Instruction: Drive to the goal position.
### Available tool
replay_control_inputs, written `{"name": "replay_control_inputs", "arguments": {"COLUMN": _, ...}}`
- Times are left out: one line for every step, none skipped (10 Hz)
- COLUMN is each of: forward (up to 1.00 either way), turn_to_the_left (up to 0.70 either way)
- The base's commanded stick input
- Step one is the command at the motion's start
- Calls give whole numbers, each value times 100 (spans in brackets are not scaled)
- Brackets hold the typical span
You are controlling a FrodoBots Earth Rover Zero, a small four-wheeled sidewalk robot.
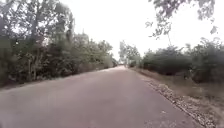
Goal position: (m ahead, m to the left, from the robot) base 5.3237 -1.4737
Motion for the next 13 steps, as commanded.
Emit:
{"name": "replay_control_inputs", "arguments": {"forward": 85, "turn_to_the_left": 0}}
{"name": "replay_control_inputs", "arguments": {"forward": 85, "turn_to_the_left": -7}}
{"name": "replay_control_inputs", "arguments": {"forward": 85, "turn_to_the_left": -31}}
{"name": "replay_control_inputs", "arguments": {"forward": 85, "turn_to_the_left": -13}}
{"name": "replay_control_inputs", "arguments": {"forward": 85, "turn_to_the_left": 2}}
{"name": "replay_control_inputs", "arguments": {"forward": 85, "turn_to_the_left": 2}}
{"name": "replay_control_inputs", "arguments": {"forward": 85, "turn_to_the_left": 2}}
{"name": "replay_control_inputs", "arguments": {"forward": 85, "turn_to_the_left": 2}}
{"name": "replay_control_inputs", "arguments": {"forward": 85, "turn_to_the_left": 2}}
{"name": "replay_control_inputs", "arguments": {"forward": 85, "turn_to_the_left": 2}}
{"name": "replay_control_inputs", "arguments": {"forward": 85, "turn_to_the_left": -7}}
{"name": "replay_control_inputs", "arguments": {"forward": 85, "turn_to_the_left": -23}}
{"name": "replay_control_inputs", "arguments": {"forward": 85, "turn_to_the_left": -30}}
